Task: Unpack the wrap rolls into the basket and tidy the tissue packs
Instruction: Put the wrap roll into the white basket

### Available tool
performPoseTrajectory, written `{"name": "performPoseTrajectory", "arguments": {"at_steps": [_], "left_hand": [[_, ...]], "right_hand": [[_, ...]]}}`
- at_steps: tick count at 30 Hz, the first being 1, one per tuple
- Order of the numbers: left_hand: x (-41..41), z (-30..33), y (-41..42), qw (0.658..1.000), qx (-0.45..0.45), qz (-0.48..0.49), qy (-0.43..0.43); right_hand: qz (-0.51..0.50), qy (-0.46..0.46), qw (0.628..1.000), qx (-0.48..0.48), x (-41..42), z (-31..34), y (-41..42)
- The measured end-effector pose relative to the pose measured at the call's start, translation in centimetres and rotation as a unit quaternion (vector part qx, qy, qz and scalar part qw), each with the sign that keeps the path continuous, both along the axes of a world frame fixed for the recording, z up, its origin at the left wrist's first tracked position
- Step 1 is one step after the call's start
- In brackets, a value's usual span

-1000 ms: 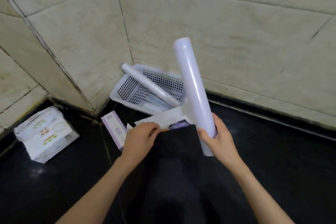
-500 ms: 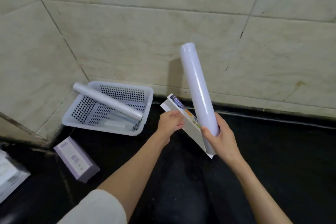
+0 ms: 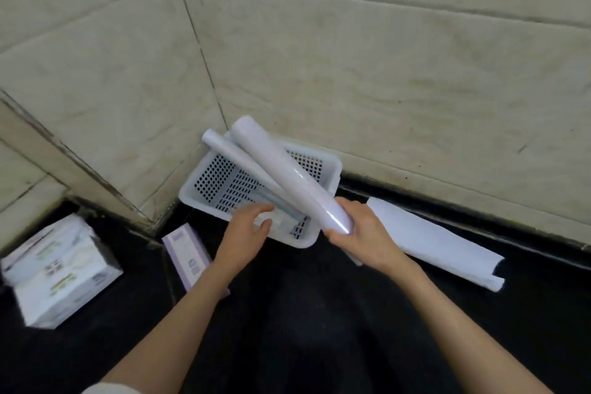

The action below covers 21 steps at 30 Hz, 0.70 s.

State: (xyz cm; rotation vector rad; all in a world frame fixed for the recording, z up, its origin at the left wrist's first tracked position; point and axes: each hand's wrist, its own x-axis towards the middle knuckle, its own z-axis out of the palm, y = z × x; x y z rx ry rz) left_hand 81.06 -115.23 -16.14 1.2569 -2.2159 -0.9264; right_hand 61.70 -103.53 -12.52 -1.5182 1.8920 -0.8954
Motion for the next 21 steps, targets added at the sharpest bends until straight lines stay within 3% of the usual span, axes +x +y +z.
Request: {"name": "performPoseTrajectory", "arguments": {"at_steps": [6, 14, 21], "left_hand": [[4.7, -2.6, -4.2, 0.987, -0.112, -0.054, -0.101], [5.6, -4.5, -5.8, 0.990, -0.131, -0.051, -0.016], [5.8, -5.2, -5.8, 0.995, -0.091, -0.029, 0.005]], "right_hand": [[0.052, -0.013, 0.996, 0.069, 3.6, -2.5, -11.0], [0.022, 0.048, 0.988, 0.144, 5.2, -6.6, -15.0], [-0.064, 0.163, 0.981, 0.079, 3.6, -6.6, -16.6]]}}
